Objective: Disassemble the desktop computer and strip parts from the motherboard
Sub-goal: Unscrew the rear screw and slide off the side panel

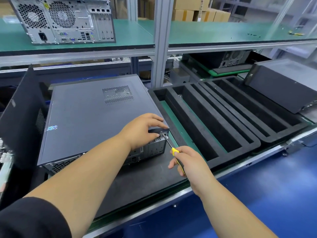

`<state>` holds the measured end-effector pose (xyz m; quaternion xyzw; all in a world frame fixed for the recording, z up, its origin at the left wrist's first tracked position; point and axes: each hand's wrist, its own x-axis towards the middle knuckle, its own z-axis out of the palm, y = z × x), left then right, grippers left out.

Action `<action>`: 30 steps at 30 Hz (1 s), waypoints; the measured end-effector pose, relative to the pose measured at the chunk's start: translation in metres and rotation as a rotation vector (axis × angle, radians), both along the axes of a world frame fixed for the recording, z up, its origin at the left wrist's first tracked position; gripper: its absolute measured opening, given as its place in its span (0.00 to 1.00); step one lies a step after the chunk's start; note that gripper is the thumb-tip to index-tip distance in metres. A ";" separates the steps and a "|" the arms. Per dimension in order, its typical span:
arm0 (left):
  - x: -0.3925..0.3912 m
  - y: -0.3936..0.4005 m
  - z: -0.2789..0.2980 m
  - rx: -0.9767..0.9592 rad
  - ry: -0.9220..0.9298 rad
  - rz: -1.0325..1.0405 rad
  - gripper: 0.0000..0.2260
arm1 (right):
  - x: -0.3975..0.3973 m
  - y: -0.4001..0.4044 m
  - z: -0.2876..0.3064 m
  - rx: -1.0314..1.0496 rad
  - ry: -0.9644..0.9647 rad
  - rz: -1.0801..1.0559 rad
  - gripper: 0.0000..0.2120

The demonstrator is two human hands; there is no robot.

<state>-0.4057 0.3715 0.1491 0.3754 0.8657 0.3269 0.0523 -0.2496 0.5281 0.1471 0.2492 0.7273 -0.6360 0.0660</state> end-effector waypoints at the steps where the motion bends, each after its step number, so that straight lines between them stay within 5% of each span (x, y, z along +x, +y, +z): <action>1: 0.000 0.000 0.000 -0.004 -0.001 0.004 0.17 | 0.000 0.000 0.000 -0.006 0.002 -0.006 0.08; 6: 0.001 0.002 0.001 -0.017 0.008 0.027 0.16 | -0.005 -0.002 0.004 -0.087 -0.029 -0.053 0.09; 13: 0.002 0.003 0.001 0.025 0.003 0.043 0.16 | -0.005 -0.004 0.013 -0.820 -0.209 -0.173 0.18; 16: 0.002 0.004 0.001 0.028 0.001 0.050 0.15 | -0.008 -0.005 0.013 -0.677 -0.207 -0.163 0.16; 25: 0.005 0.005 0.003 0.001 -0.002 0.066 0.14 | -0.008 -0.012 0.004 0.616 0.017 0.104 0.12; 27: 0.005 0.005 0.003 -0.004 -0.003 0.070 0.13 | -0.013 -0.012 0.005 0.481 -0.027 0.050 0.11; 30: 0.005 0.005 0.003 -0.001 0.001 0.064 0.13 | -0.015 -0.010 0.013 -0.148 -0.226 -0.115 0.17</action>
